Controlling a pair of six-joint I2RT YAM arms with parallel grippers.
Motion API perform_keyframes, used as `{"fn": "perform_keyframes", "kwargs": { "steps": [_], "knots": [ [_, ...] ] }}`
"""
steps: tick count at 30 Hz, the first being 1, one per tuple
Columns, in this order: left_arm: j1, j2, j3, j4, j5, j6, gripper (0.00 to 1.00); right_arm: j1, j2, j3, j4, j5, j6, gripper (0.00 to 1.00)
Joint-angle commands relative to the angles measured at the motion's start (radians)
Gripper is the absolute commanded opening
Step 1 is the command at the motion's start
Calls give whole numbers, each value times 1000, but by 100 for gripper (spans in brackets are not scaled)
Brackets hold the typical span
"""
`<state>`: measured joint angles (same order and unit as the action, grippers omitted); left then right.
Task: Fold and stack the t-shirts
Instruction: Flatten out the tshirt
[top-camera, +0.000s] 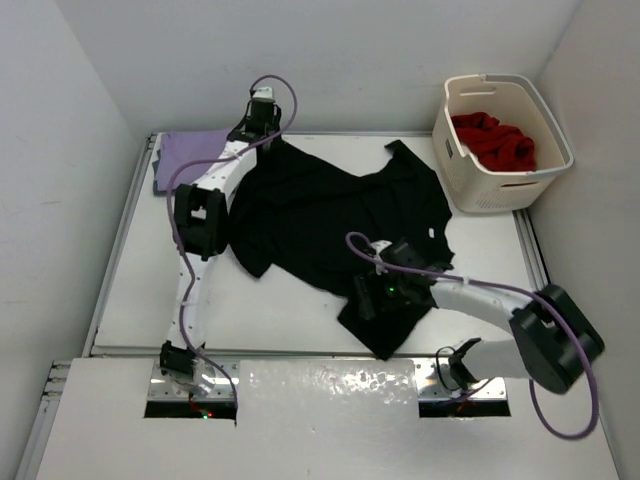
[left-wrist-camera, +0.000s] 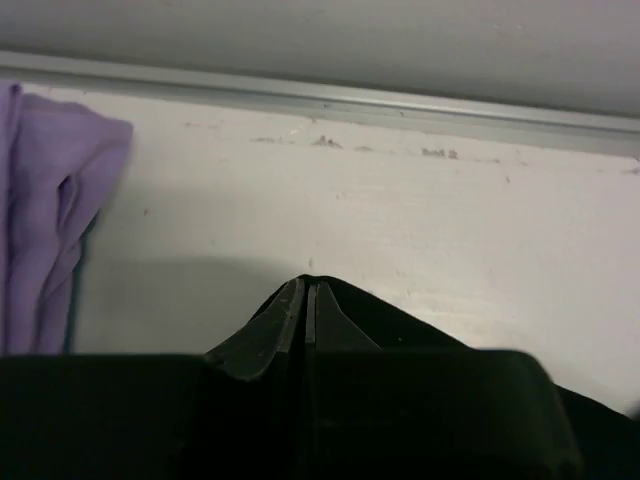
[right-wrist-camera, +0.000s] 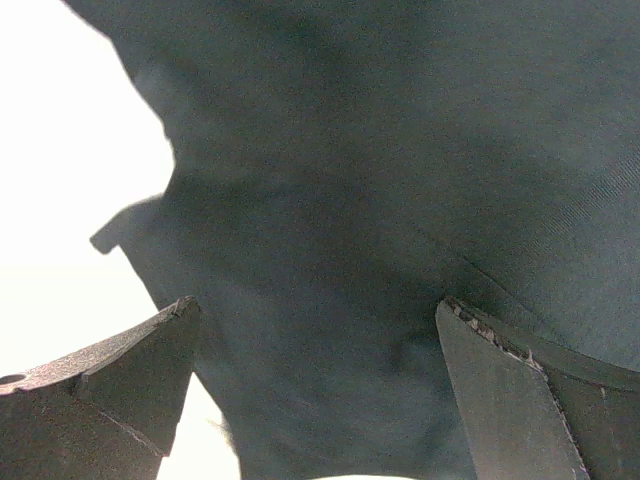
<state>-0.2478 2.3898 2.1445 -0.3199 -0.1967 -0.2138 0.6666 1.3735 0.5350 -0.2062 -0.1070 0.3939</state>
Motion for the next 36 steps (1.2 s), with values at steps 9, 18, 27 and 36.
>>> {"fn": "perform_keyframes", "kwargs": {
  "steps": [9,18,27,36],
  "knots": [
    [58,180,203,102,-200,-96,0,-190,-346,-121,-673,148,312,99],
    [90,2,-37,79,-333,-158,96,-193,-353,-20,-625,124,195,99],
    [74,-229,-144,13,-66,-61,100,-190,-380,152,-477,116,22,99],
    [-102,-808,-973,169,80,-254,100,-252,-67,258,-216,357,115,99]
  ]
}}
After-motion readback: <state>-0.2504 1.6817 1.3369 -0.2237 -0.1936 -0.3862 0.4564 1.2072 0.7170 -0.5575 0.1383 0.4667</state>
